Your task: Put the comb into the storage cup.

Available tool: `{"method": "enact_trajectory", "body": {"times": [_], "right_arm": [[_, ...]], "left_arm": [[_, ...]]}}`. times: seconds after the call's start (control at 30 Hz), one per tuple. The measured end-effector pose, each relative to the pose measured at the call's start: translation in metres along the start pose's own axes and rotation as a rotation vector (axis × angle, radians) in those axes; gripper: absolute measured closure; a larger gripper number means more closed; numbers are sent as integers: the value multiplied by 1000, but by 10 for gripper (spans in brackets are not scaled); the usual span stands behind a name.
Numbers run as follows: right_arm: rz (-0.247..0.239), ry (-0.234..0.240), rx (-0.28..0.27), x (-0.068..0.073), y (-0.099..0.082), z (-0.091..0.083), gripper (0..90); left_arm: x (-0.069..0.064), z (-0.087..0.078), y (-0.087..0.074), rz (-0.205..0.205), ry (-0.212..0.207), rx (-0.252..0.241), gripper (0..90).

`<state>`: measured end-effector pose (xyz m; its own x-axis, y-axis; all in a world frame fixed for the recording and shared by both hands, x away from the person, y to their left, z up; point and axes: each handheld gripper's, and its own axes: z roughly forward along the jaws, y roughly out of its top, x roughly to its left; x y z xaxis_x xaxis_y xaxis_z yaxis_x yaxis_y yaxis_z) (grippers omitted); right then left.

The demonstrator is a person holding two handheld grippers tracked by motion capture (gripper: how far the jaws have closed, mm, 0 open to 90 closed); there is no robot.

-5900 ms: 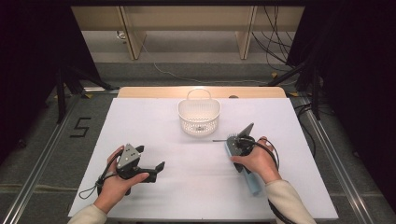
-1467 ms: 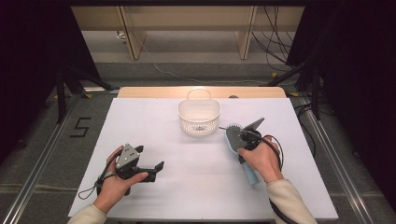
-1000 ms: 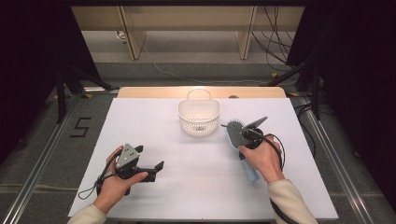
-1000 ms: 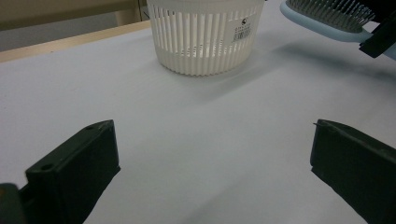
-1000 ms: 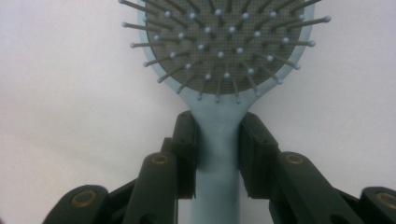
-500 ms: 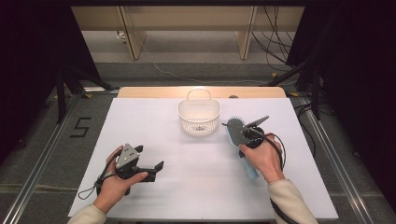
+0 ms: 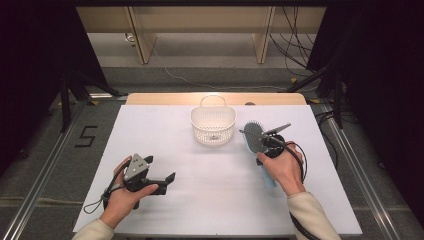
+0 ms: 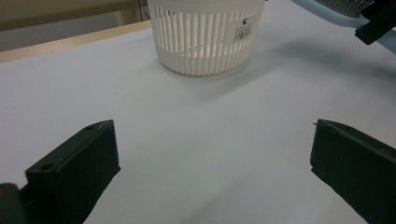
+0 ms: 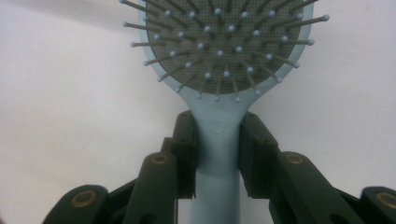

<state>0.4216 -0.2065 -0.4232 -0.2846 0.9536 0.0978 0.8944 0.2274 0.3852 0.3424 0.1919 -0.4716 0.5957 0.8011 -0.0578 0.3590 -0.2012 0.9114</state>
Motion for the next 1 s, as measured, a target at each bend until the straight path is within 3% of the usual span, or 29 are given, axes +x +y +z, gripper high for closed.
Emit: {"method": "enact_trajectory", "body": {"times": [1.0], "right_arm": [[-19,-8,-121,-4,1,-8,705]], "left_arm": [[0,0,0,2,-2,0,6]]}}
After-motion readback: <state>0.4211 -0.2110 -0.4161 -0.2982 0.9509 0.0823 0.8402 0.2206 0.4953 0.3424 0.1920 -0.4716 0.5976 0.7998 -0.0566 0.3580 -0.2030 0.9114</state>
